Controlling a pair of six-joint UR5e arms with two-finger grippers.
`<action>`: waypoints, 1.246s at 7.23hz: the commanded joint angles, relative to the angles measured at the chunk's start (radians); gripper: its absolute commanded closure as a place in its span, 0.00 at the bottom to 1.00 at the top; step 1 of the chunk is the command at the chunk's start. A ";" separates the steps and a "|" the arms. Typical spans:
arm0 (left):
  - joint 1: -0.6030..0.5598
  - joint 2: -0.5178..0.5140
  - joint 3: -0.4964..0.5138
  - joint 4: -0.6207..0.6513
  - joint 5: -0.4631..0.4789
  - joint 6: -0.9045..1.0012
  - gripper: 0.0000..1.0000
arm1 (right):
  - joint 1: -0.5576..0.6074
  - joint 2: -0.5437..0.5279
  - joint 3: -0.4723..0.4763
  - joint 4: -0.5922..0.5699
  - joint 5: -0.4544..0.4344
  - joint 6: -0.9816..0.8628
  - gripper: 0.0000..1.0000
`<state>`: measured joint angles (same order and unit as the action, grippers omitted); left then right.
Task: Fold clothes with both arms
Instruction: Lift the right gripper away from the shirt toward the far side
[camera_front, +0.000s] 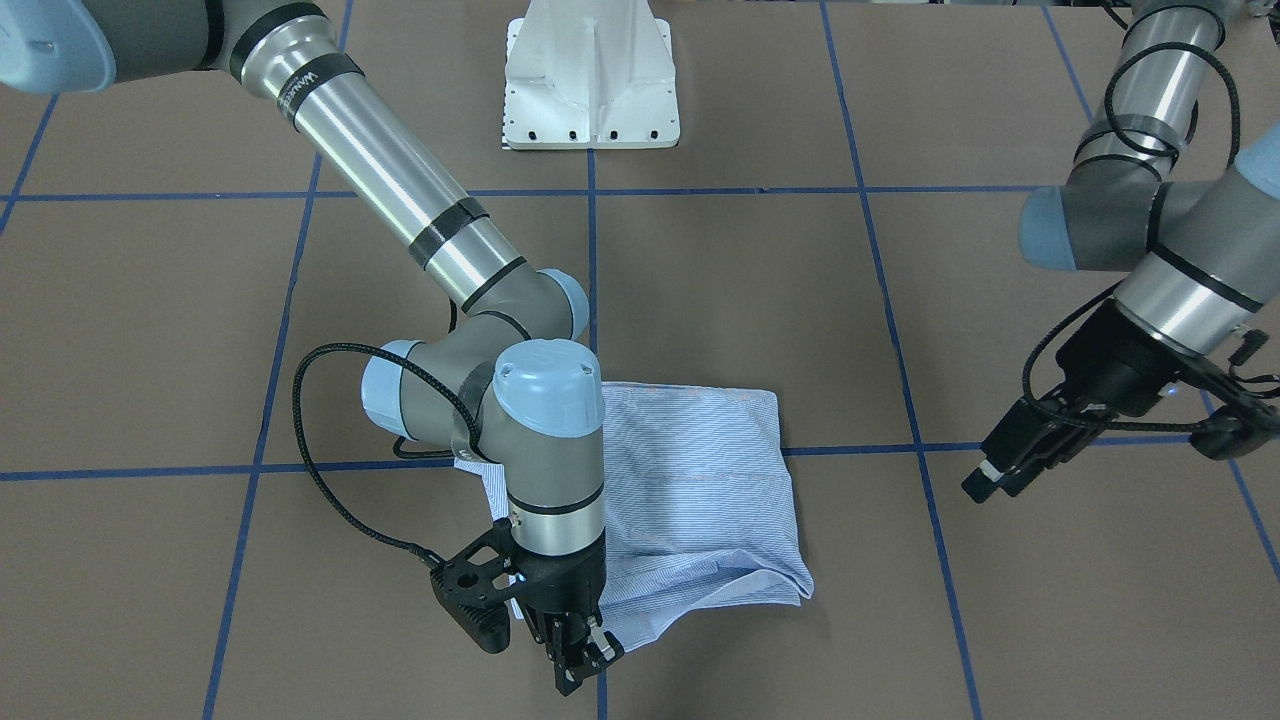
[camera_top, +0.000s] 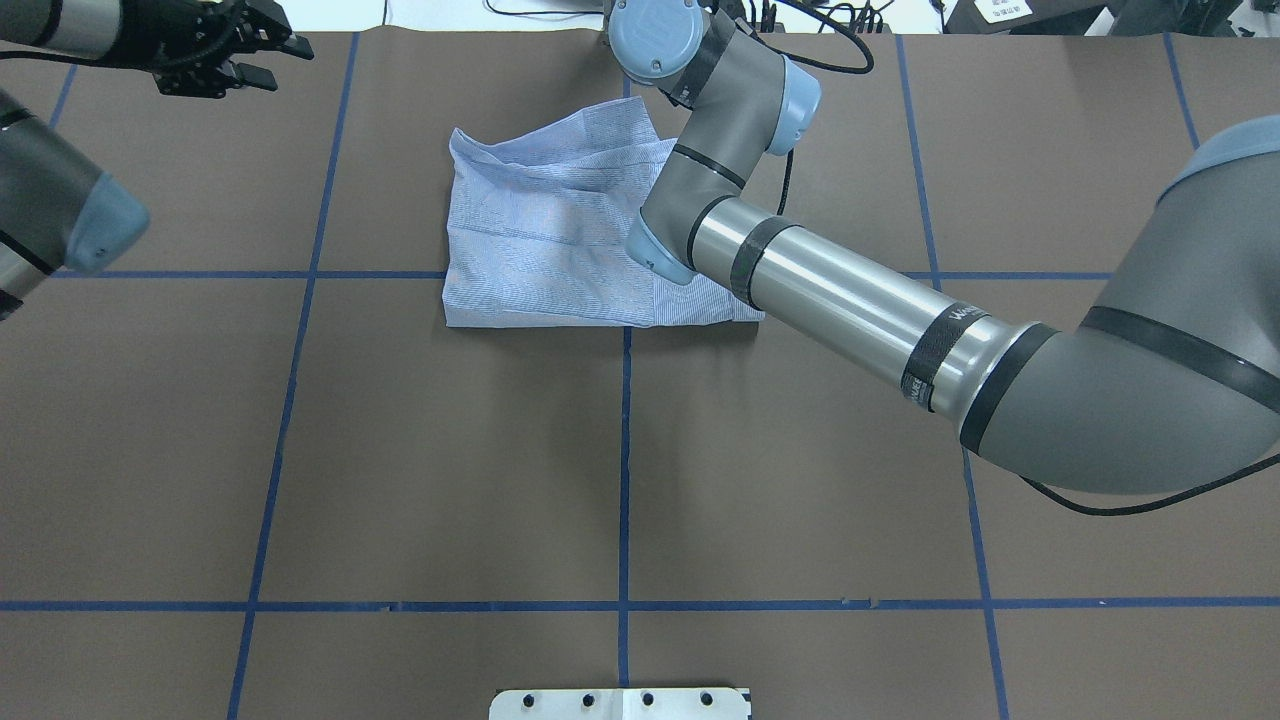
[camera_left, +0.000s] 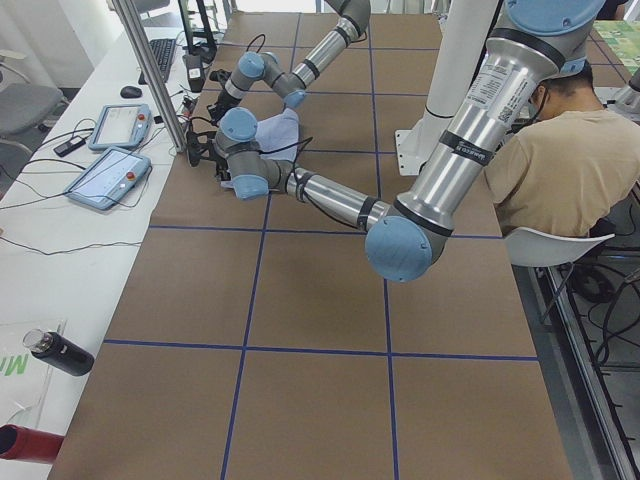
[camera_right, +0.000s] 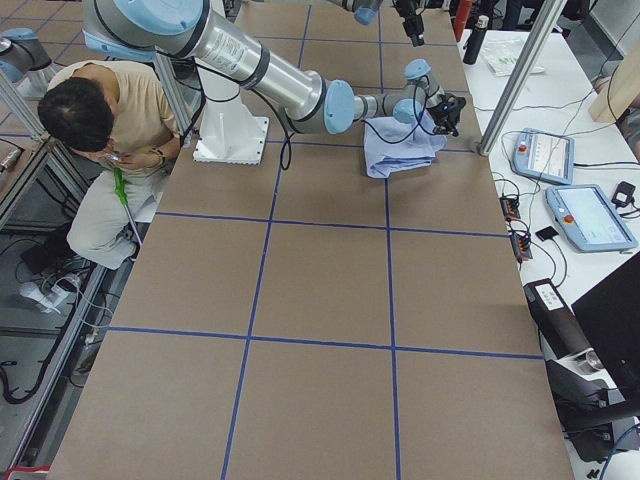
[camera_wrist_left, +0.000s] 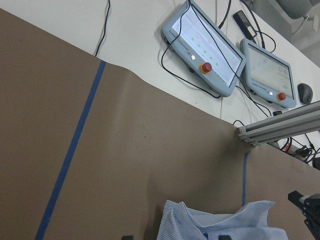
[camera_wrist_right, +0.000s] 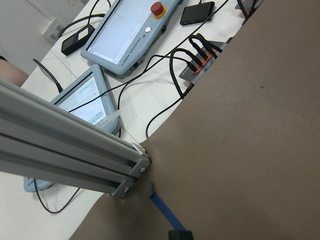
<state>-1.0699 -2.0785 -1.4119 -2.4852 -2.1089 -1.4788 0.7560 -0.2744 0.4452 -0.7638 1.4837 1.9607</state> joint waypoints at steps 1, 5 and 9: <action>0.097 -0.058 0.028 0.002 0.096 -0.057 0.54 | 0.018 -0.015 0.013 0.004 0.103 -0.049 1.00; 0.198 -0.282 0.294 -0.006 0.191 -0.051 1.00 | 0.152 -0.287 0.326 -0.014 0.360 -0.310 1.00; 0.284 -0.331 0.437 -0.006 0.207 0.122 1.00 | 0.278 -0.428 0.490 -0.111 0.558 -0.501 1.00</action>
<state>-0.8098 -2.3916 -1.0189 -2.4907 -1.9036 -1.4005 1.0023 -0.6811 0.9200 -0.8633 1.9921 1.5010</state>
